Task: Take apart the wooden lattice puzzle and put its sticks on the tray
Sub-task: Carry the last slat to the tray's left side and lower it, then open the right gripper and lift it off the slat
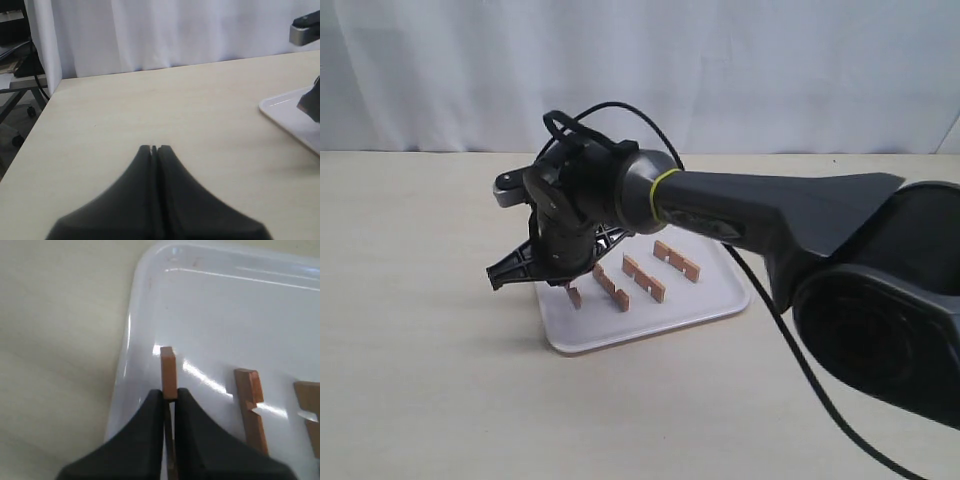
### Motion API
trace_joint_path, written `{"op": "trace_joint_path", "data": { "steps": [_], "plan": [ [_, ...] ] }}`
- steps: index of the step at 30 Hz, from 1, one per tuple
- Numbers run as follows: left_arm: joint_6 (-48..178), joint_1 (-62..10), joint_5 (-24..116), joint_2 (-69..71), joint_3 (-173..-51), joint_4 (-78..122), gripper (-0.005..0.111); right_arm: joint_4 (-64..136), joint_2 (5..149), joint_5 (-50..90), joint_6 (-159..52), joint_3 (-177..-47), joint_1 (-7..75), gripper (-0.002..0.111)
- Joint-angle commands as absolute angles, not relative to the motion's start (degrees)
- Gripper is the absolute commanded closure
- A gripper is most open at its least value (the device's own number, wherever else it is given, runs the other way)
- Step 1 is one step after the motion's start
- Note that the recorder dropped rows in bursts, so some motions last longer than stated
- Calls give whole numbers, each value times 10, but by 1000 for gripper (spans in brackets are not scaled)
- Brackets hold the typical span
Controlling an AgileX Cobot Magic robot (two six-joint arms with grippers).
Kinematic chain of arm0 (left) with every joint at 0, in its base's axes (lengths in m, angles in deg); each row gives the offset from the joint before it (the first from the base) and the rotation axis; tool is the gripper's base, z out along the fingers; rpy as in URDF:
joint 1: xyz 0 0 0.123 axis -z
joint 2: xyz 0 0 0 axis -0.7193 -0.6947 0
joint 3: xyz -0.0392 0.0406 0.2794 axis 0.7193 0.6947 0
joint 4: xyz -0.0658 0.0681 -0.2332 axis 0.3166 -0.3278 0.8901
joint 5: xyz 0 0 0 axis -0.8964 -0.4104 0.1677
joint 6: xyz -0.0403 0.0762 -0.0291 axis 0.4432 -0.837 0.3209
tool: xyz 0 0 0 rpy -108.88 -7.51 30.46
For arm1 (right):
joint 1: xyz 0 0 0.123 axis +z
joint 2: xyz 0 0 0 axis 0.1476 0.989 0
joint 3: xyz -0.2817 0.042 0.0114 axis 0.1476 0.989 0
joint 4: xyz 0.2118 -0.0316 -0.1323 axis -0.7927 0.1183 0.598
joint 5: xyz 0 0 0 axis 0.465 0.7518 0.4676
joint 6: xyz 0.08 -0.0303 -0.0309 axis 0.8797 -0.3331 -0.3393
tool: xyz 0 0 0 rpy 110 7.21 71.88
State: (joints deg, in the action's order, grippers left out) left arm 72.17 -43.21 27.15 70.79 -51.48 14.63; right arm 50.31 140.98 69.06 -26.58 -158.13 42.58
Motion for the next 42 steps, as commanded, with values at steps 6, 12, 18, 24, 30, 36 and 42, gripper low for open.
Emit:
{"op": "trace_joint_path", "data": {
  "steps": [6,12,18,24,30,36,42],
  "plan": [
    [726,-428,279,708,-513,147,107,501,1436,692,-272,-1592,406,104],
    [726,-428,279,708,-513,147,107,502,1436,678,-272,-1592,405,104],
    [726,-428,279,708,-513,147,107,501,1436,658,-260,-1592,405,104],
    [726,-428,279,708,-513,147,107,501,1436,658,-260,-1592,405,104],
    [726,-428,279,708,-513,147,107,499,1436,658,-258,-1592,405,94],
    [726,-428,279,708,-513,147,107,498,1436,658,-256,-1592,405,75],
    [726,-428,279,708,-513,147,107,498,1436,653,-256,-1592,405,67]
  ]
}}
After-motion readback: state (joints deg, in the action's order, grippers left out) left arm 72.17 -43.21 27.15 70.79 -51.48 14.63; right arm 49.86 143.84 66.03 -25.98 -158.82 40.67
